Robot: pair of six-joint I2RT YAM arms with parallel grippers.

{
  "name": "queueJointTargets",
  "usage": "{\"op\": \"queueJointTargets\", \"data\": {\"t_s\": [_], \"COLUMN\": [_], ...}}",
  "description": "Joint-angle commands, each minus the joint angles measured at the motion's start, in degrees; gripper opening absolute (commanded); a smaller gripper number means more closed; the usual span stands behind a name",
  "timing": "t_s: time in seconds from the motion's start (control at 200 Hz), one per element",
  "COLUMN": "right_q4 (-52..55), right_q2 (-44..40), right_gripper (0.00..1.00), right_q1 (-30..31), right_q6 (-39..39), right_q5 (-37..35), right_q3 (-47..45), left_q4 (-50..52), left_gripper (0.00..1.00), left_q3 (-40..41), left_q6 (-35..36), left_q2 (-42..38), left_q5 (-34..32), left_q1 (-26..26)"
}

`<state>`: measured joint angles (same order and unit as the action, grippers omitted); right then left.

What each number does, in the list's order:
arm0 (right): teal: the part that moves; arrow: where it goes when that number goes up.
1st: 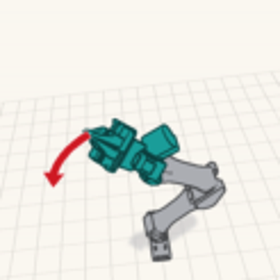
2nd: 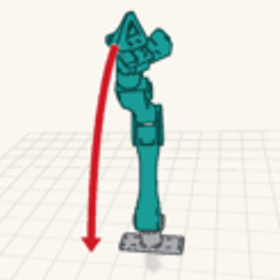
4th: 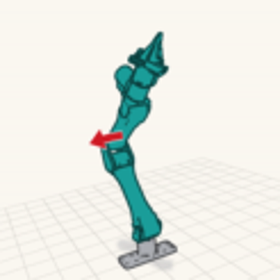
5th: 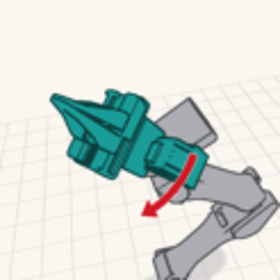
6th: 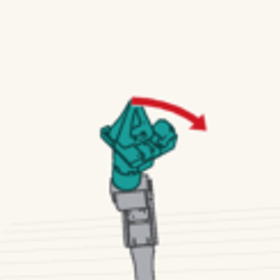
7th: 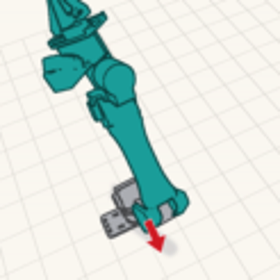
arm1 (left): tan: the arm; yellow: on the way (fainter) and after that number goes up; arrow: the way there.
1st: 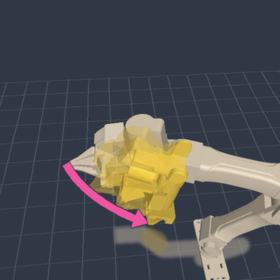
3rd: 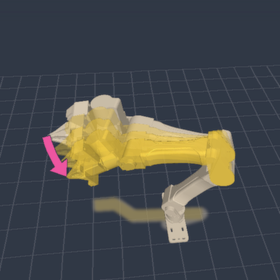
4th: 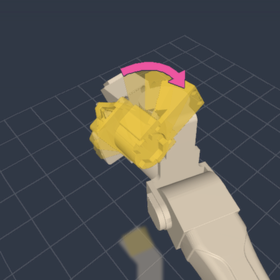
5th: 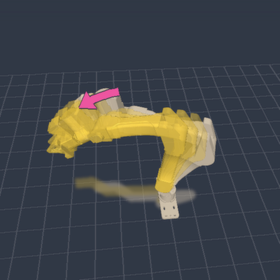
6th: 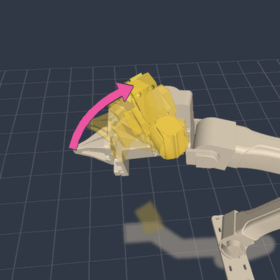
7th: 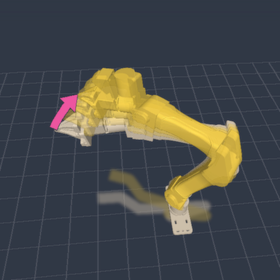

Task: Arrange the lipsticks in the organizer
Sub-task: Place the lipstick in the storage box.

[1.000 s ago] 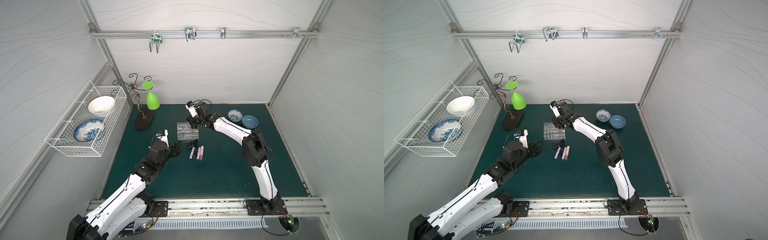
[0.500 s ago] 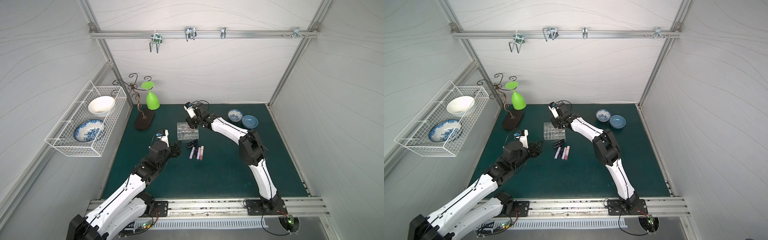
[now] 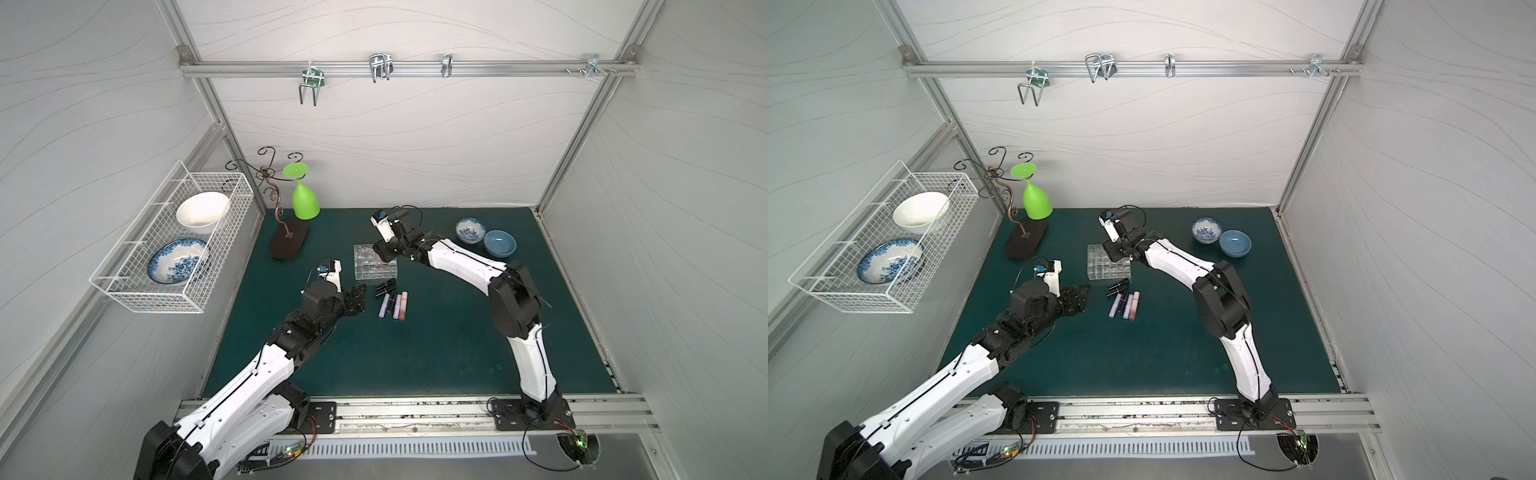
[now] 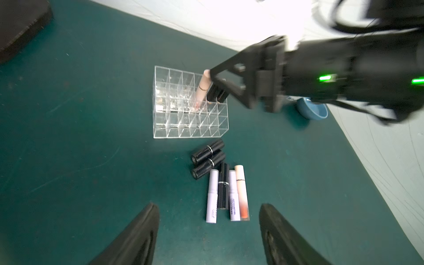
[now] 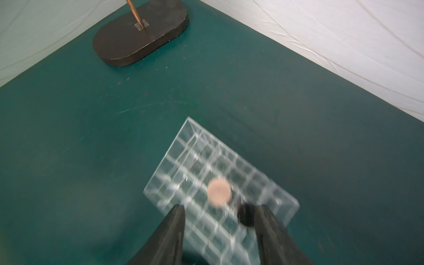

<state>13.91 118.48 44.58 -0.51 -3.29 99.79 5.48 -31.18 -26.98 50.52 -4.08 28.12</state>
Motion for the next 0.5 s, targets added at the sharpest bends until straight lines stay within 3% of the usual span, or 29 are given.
{"op": "queueJointTargets", "data": {"t_s": [0.0, 0.17, 0.34, 0.495], "right_q4": [-3.28, -4.35, -4.0, -3.83], "right_q2": [-14.97, -30.75, -39.91, -43.23], "right_gripper": [0.55, 0.55, 0.55, 0.55], "right_q1": [0.36, -0.87, -3.52, -6.86], "right_q6": [-2.55, -8.78, -12.82, -14.34], "right_q5": [-3.92, -7.66, -8.8, -7.77], "right_q3": [-8.4, -27.15, -40.42, -46.52], "left_q4": [-2.72, -3.37, -0.93, 1.19], "left_gripper": [0.72, 0.63, 0.58, 0.56], "left_q3": [-3.65, -6.18, -10.66, -15.55], "left_q6": [0.69, 0.91, 3.04, 3.64], "left_q2": [2.98, 10.05, 17.37, 25.16], "left_q5": [4.62, 8.33, 4.01, -0.02], "left_q1": [-0.43, 1.18, 8.19, 14.5]}}
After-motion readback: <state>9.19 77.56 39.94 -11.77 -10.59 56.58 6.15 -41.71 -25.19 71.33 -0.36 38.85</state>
